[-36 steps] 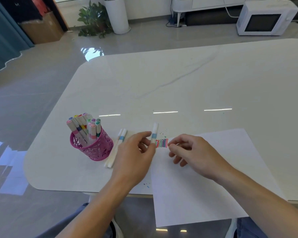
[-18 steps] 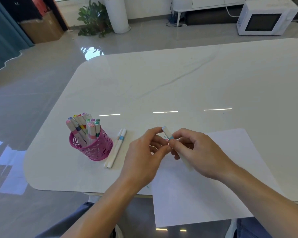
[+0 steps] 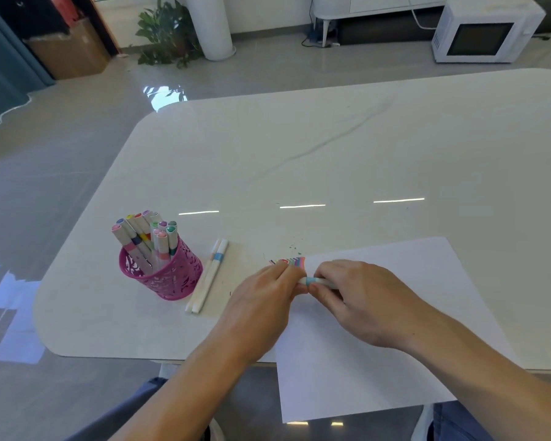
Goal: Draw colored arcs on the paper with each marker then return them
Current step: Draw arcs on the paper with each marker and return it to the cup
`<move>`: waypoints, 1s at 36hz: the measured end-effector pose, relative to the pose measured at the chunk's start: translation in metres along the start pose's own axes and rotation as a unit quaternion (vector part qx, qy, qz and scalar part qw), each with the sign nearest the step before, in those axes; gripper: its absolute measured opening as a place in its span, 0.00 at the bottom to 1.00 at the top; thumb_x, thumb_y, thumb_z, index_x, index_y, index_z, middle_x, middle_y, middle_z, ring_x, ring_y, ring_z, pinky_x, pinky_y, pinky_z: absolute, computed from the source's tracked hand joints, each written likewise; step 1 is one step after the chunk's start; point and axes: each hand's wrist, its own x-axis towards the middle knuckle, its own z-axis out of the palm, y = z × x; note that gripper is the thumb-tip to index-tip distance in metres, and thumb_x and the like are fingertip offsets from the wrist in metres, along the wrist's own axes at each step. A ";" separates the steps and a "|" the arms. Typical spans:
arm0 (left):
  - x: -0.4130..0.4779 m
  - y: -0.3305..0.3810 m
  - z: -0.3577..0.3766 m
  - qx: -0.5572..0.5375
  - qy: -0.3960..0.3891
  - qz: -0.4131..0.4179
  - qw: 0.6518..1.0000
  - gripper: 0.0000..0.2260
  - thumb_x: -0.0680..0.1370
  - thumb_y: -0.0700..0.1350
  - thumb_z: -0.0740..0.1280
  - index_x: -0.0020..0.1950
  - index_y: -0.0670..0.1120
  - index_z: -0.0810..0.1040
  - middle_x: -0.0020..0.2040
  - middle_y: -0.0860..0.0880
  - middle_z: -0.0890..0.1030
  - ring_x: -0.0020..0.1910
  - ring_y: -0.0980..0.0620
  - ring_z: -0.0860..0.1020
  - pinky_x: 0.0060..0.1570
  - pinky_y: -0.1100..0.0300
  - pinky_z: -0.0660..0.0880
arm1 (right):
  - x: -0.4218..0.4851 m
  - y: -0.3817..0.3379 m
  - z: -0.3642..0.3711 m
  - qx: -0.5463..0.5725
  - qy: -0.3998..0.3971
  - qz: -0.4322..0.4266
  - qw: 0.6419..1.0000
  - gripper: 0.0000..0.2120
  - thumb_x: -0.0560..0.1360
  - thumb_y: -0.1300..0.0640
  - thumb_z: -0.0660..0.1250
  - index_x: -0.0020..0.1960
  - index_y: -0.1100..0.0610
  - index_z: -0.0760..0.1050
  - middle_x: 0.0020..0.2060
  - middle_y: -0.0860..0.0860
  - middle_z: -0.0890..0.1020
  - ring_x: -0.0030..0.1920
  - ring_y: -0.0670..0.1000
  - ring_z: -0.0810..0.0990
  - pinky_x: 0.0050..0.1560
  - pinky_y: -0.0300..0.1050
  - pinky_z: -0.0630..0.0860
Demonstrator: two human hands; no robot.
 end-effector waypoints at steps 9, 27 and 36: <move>-0.003 0.003 -0.004 -0.029 0.010 0.018 0.999 0.03 0.79 0.38 0.68 0.52 0.43 0.81 0.41 0.50 0.79 0.36 0.50 0.73 0.34 0.54 0.74 | -0.005 0.002 -0.002 0.006 0.000 0.010 1.000 0.22 0.84 0.35 0.53 0.39 0.51 0.65 0.29 0.48 0.72 0.32 0.49 0.71 0.32 0.43 0.61; -0.002 -0.004 -0.015 -0.039 0.055 0.025 0.997 0.03 0.77 0.35 0.70 0.49 0.41 0.81 0.40 0.49 0.79 0.37 0.51 0.76 0.37 0.58 0.76 | -0.003 0.009 -0.012 0.081 0.051 0.073 0.993 0.29 0.81 0.33 0.57 0.34 0.55 0.59 0.26 0.48 0.64 0.28 0.50 0.62 0.32 0.46 0.58; -0.006 -0.007 -0.001 -0.021 0.032 0.022 0.999 0.04 0.80 0.44 0.69 0.50 0.45 0.82 0.44 0.51 0.78 0.44 0.48 0.76 0.44 0.53 0.75 | 0.000 0.008 -0.005 0.164 0.060 0.073 0.982 0.14 0.86 0.54 0.54 0.65 0.39 0.71 0.40 0.46 0.82 0.35 0.46 0.77 0.39 0.43 0.73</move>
